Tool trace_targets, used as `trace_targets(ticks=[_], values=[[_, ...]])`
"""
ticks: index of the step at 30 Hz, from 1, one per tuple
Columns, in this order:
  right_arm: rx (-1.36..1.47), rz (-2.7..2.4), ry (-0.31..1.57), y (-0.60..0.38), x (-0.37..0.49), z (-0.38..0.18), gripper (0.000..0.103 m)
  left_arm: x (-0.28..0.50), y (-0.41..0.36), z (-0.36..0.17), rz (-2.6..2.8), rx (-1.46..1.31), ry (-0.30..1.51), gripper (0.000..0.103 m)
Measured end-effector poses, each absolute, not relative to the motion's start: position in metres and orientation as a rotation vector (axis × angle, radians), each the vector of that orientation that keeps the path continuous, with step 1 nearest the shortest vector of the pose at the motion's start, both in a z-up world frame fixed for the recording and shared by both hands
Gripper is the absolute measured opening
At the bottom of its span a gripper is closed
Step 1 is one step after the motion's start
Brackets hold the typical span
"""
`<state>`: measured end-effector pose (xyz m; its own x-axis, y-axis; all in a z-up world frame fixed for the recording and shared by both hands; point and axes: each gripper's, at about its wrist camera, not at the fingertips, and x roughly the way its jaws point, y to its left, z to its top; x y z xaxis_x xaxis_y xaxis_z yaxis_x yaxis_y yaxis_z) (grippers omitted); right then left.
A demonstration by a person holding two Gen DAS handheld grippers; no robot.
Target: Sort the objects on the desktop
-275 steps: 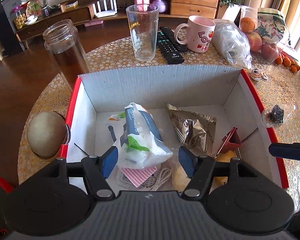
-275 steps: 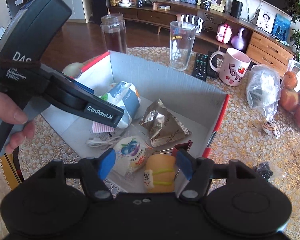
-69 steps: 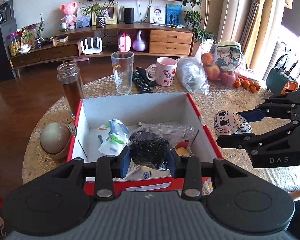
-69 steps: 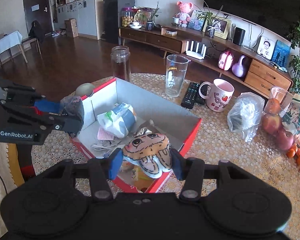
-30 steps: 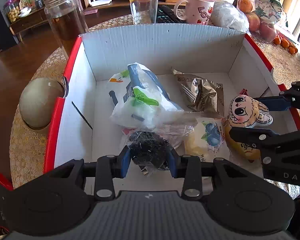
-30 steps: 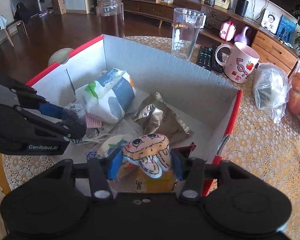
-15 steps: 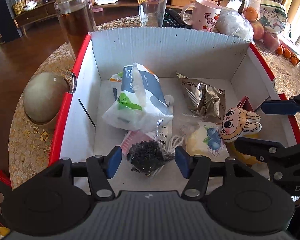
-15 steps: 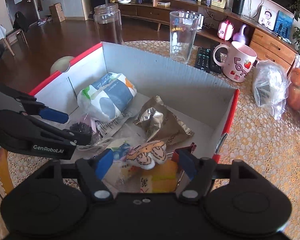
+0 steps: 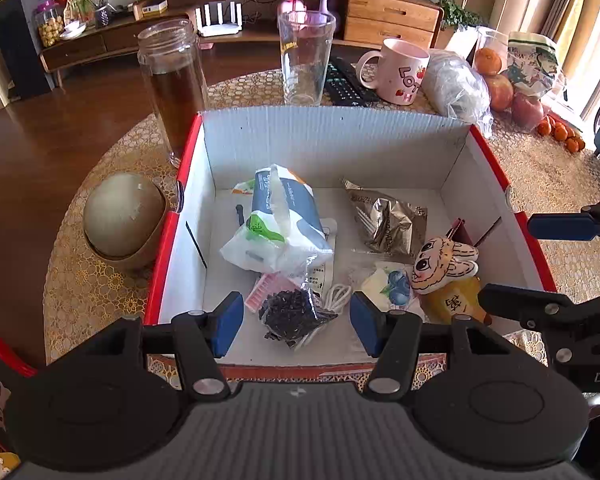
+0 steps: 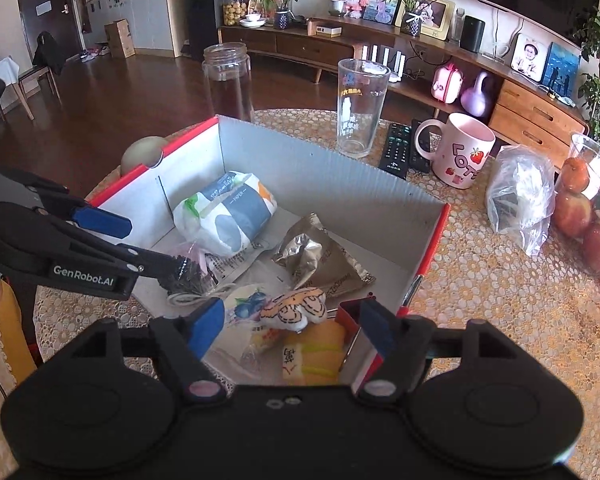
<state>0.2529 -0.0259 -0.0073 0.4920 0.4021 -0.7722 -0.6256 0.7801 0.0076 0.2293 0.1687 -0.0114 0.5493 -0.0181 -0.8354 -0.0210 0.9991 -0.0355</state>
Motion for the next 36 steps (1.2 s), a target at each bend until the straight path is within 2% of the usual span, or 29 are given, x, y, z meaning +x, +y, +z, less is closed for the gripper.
trace_targets(ticks=[9, 10, 11, 15, 17, 21, 23, 28, 36], values=[[-0.294, 0.648, 0.790, -0.034, 0.228, 0.013, 0.078, 0.206, 0.159, 0.011, 0.003, -0.069, 0.915, 0.058], [-0.291, 0.649, 0.784, -0.036, 0.225, 0.014, 0.079, 0.204, 0.158, 0.013, 0.005, -0.073, 0.905, 0.061], [-0.287, 0.648, 0.779, -0.037, 0.223, 0.015, 0.079, 0.201, 0.156, 0.015, 0.007, -0.073, 0.897, 0.069], [-0.271, 0.643, 0.760, -0.045, 0.216, 0.019, 0.080, 0.191, 0.151, 0.021, 0.012, -0.077, 0.866, 0.075], [-0.264, 0.645, 0.750, -0.049, 0.211, 0.021, 0.081, 0.185, 0.148, 0.025, 0.013, -0.083, 0.849, 0.085], [-0.250, 0.658, 0.724, -0.057, 0.202, 0.023, 0.089, 0.175, 0.143, 0.028, 0.020, -0.083, 0.821, 0.088], [-0.237, 0.667, 0.711, -0.060, 0.197, 0.024, 0.093, 0.171, 0.142, 0.029, 0.023, -0.094, 0.806, 0.102], [-0.216, 0.666, 0.688, -0.070, 0.183, 0.027, 0.100, 0.159, 0.141, 0.030, 0.029, -0.126, 0.762, 0.103], [-0.191, 0.663, 0.677, -0.080, 0.165, 0.026, 0.101, 0.140, 0.130, 0.031, 0.012, -0.110, 0.710, 0.103]])
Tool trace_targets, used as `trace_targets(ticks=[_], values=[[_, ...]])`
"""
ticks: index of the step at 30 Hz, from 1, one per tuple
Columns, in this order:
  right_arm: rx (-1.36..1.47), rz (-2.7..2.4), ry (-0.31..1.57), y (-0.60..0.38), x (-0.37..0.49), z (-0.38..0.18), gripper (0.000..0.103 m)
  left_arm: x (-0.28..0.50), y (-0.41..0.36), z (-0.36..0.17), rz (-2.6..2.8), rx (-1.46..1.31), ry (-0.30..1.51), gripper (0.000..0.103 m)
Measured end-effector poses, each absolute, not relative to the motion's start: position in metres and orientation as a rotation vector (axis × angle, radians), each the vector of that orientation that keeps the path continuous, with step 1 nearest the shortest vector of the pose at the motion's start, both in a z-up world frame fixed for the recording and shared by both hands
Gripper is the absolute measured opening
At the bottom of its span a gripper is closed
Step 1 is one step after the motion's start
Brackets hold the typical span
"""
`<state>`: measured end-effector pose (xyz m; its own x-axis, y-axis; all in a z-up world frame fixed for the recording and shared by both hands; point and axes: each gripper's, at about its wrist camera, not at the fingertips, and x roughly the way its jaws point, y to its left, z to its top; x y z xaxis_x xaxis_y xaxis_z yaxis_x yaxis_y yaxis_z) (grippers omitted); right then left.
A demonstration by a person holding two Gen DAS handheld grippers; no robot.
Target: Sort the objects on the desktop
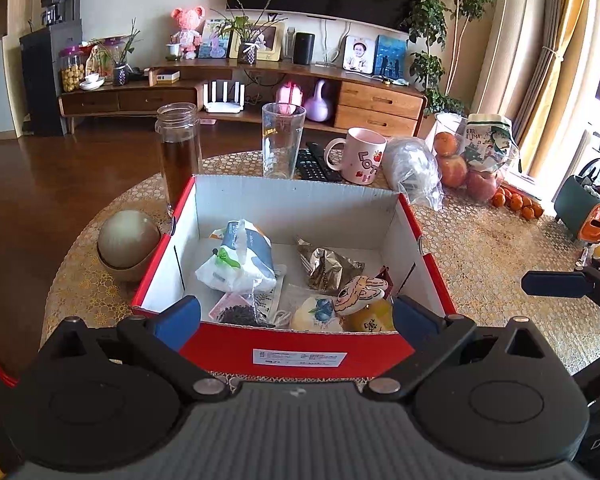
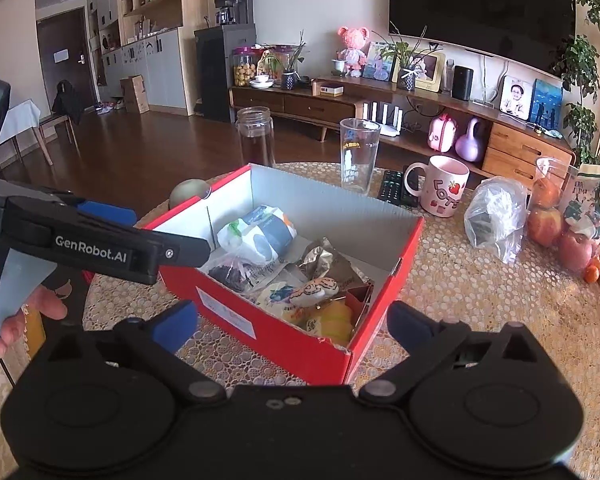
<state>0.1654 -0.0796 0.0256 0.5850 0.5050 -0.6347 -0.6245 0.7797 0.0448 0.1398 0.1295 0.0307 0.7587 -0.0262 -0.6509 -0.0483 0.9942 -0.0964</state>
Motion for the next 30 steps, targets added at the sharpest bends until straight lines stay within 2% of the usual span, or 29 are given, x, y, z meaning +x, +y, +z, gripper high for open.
trace_targets(ticks=[30], values=[[-0.111, 0.630, 0.738, -0.108, 0.161, 0.008, 0.101, 0.118, 0.110, 0.006, 0.050, -0.012, 0.750, 0.103]])
